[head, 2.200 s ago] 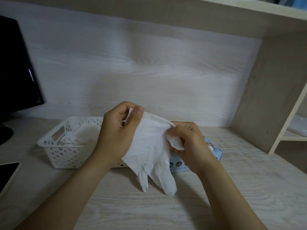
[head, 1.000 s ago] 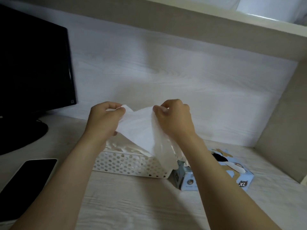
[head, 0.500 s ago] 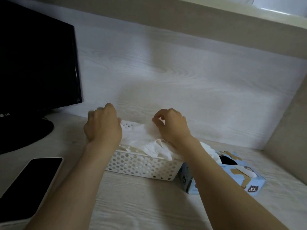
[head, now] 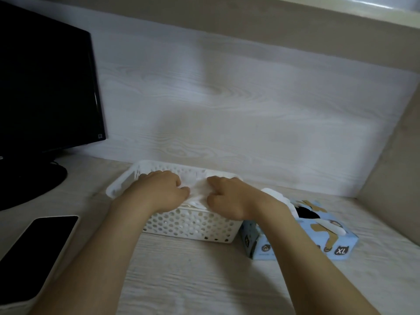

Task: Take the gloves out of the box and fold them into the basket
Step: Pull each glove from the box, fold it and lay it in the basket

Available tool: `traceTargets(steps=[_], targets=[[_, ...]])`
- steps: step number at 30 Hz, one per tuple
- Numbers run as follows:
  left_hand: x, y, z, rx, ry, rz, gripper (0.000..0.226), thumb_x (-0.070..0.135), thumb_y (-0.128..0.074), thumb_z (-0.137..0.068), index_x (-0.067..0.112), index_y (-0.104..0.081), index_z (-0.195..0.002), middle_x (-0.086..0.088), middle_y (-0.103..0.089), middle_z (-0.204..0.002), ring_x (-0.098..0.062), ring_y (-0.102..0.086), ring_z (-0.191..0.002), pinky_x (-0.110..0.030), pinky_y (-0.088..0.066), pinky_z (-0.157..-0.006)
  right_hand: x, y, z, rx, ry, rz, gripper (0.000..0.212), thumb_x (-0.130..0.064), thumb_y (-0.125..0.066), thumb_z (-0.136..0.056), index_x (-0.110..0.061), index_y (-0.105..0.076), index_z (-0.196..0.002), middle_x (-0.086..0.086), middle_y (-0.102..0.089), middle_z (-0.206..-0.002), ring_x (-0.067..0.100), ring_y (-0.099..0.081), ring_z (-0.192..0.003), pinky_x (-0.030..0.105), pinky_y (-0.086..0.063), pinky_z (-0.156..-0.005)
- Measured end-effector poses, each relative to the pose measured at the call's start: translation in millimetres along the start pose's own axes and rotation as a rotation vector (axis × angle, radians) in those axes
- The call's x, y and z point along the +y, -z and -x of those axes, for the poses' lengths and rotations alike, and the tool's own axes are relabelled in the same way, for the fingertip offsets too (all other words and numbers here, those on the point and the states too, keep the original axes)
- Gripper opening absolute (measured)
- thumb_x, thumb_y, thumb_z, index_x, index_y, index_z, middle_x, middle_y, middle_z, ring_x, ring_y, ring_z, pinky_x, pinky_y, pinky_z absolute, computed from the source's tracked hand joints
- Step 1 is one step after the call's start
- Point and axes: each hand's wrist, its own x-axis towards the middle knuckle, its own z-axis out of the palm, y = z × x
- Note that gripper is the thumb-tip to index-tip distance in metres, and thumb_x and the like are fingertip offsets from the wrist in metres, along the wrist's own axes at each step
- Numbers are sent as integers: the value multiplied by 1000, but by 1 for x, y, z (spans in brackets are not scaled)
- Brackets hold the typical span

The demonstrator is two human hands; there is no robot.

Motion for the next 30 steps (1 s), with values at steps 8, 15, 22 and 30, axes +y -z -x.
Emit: traceTargets(steps=[8,15,22,30], targets=[[-8,-9,-9,30,37,81,28,38,-38,-89,22,-50,-70,-1,-62,-79,-22,-56,-71,-30,-38,-58,-1,3,-13,-21,-39,58,53,-37,-53,-99,-12,-56,-146,6,-61,-142,27,-57,-132,39,-49,-106],[13,-12,3,666,-103,21,31,19,-46,-94,12,-59,-66,-4,-59,-73,-29,-57,-75,-36,-42,-59,14,-8,-2,367,53,-164,70,-60,-60,-81,-22,-67,-139,-4,-67,-139,19,-54,-134,35,-45,-109],[63,-42,24,738,-607,100,23,23,-42,-89,18,-63,-83,5,-57,-86,-19,-54,-83,-39,-49,-72,63,-5,23,888,158,-260,33,-25,-48,-98,-20,-80,-101,-10,-79,-96,9,-71,-90,35,-57,-84],[95,-79,25,778,-593,91,12,27,-58,-87,20,-65,-79,7,-58,-76,-16,-52,-69,-35,-48,-68,125,-16,58,730,-13,-395,40,-37,-59,-74,-32,-75,-110,-18,-72,-101,-2,-64,-93,18,-47,-75]])
